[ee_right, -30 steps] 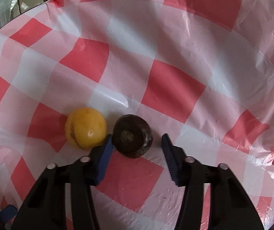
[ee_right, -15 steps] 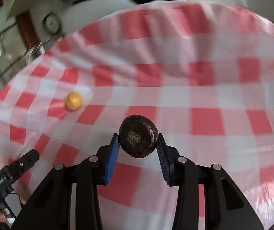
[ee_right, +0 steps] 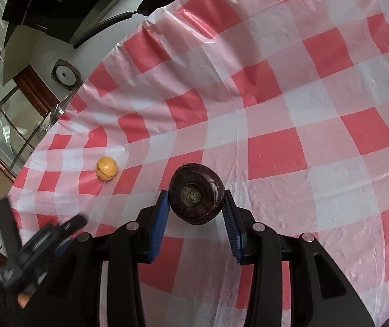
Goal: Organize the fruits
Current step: 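Grasp the yellow pepino melon with the left tool while the right tool holds the passion fruit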
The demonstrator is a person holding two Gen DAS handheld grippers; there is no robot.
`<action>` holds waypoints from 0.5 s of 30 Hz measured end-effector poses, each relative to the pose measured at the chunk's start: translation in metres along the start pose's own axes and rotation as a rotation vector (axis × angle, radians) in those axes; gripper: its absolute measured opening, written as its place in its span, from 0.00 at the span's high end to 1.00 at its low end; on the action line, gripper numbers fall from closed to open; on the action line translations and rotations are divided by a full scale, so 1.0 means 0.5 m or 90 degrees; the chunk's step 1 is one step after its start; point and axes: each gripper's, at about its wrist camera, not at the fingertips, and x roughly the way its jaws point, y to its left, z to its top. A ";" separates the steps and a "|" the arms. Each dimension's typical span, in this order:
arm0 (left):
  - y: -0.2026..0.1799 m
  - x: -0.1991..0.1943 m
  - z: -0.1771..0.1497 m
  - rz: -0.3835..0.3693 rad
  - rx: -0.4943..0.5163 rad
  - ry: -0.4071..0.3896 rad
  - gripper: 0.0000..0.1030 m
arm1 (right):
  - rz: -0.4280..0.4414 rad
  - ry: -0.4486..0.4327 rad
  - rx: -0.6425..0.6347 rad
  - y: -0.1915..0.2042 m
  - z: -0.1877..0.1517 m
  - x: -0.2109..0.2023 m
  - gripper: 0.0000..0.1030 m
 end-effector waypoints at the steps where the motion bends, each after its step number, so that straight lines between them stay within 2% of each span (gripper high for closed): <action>1: -0.024 0.019 0.016 0.034 0.017 -0.004 0.02 | 0.001 0.002 -0.002 0.001 0.000 0.001 0.61; 3: -0.053 0.052 0.043 0.053 0.027 -0.002 0.02 | 0.001 0.006 -0.005 0.002 -0.001 0.004 0.61; 6: -0.078 0.106 0.086 0.093 0.004 0.010 0.02 | 0.001 0.011 -0.007 0.004 -0.001 0.007 0.61; 9: -0.099 0.136 0.119 0.136 -0.006 -0.003 0.02 | 0.003 0.017 -0.012 0.006 -0.001 0.011 0.61; 11: -0.109 0.155 0.135 0.164 -0.006 0.000 0.17 | 0.003 0.019 -0.013 0.006 -0.002 0.013 0.61; 12: -0.112 0.157 0.138 0.177 0.000 -0.003 0.34 | 0.004 0.020 -0.013 0.007 -0.002 0.014 0.61; 13: -0.118 0.155 0.139 0.169 0.021 -0.011 0.57 | 0.004 0.020 -0.013 0.007 -0.002 0.014 0.61; 15: -0.124 0.142 0.131 0.132 0.050 -0.016 0.58 | 0.006 0.020 -0.012 0.006 -0.001 0.013 0.61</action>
